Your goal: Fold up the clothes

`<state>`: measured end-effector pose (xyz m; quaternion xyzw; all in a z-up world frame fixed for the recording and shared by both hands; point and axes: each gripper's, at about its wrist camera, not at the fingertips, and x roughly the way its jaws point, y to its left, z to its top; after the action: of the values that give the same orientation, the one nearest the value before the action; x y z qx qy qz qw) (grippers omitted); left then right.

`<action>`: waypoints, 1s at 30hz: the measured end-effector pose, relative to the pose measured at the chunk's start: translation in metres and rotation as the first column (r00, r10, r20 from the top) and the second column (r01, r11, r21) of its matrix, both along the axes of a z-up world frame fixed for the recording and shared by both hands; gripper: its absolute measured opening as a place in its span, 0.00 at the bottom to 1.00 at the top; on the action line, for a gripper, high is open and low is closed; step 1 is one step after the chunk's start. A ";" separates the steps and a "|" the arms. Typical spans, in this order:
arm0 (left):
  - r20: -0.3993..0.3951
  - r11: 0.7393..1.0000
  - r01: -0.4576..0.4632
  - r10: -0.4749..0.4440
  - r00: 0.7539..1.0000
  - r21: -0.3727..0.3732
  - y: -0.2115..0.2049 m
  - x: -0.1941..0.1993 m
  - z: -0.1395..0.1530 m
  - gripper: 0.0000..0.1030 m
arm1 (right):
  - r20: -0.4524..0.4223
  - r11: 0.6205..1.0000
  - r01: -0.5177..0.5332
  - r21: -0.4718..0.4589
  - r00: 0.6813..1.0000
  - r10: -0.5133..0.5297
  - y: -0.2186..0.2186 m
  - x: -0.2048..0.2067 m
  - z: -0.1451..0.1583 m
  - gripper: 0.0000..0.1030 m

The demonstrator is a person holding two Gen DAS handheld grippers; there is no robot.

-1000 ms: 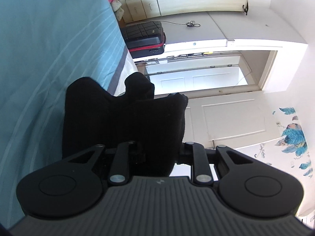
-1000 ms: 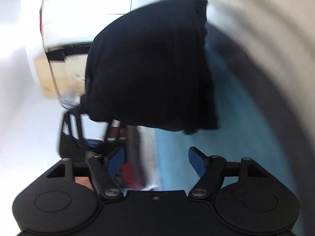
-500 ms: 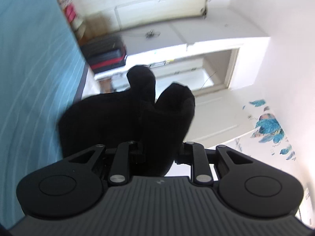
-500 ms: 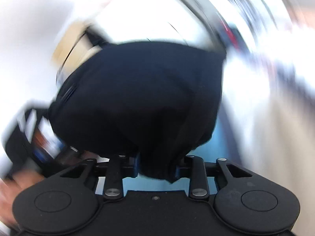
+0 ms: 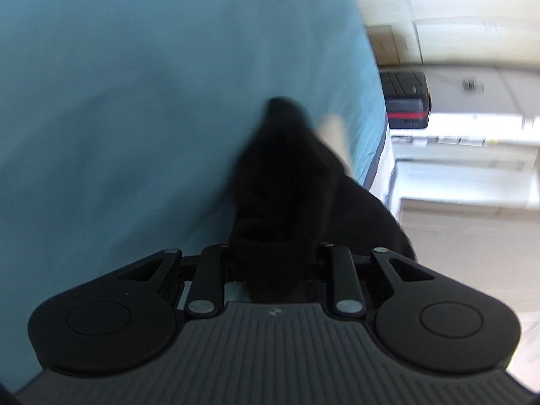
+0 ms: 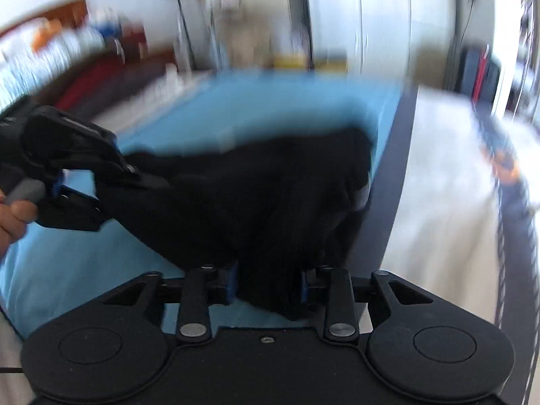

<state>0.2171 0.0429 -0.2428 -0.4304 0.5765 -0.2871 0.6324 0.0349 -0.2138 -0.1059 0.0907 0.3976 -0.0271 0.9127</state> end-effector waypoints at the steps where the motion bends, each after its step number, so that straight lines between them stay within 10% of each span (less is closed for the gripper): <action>1: -0.035 0.999 -0.004 0.005 0.999 0.047 0.002 0.000 -0.007 0.22 | -0.016 0.999 0.016 0.031 1.000 -0.016 -0.001 -0.004 0.001 0.51; 8: 0.126 0.978 0.069 -0.094 0.988 0.195 -0.024 -0.004 0.025 0.23 | 0.197 0.967 0.091 0.240 0.970 -0.140 -0.018 -0.068 0.024 0.56; 12: 0.220 0.961 0.101 -0.160 0.962 0.257 -0.027 -0.013 0.053 0.23 | 0.206 0.987 0.087 0.135 0.972 -0.114 -0.013 -0.050 0.023 0.56; 17: 0.546 0.898 -0.067 -0.204 0.812 0.436 -0.008 -0.020 0.117 0.24 | 0.213 0.997 0.080 0.002 0.974 -0.079 -0.006 -0.027 0.022 0.56; 22: 0.488 0.985 0.046 -0.122 0.864 0.164 -0.014 -0.002 0.095 0.24 | 0.216 0.989 0.073 -0.131 0.975 -0.044 0.001 -0.005 0.021 0.55; 30: 0.198 0.930 0.217 -0.282 0.939 0.297 -0.054 -0.001 0.022 0.11 | 0.137 0.995 0.095 -0.014 0.986 -0.092 -0.022 -0.003 -0.012 0.54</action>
<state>0.2157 -0.0113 -0.2207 -0.2252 0.5807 -0.3334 0.7078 0.0319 -0.2358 -0.1176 0.1018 0.3291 -0.0677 0.9364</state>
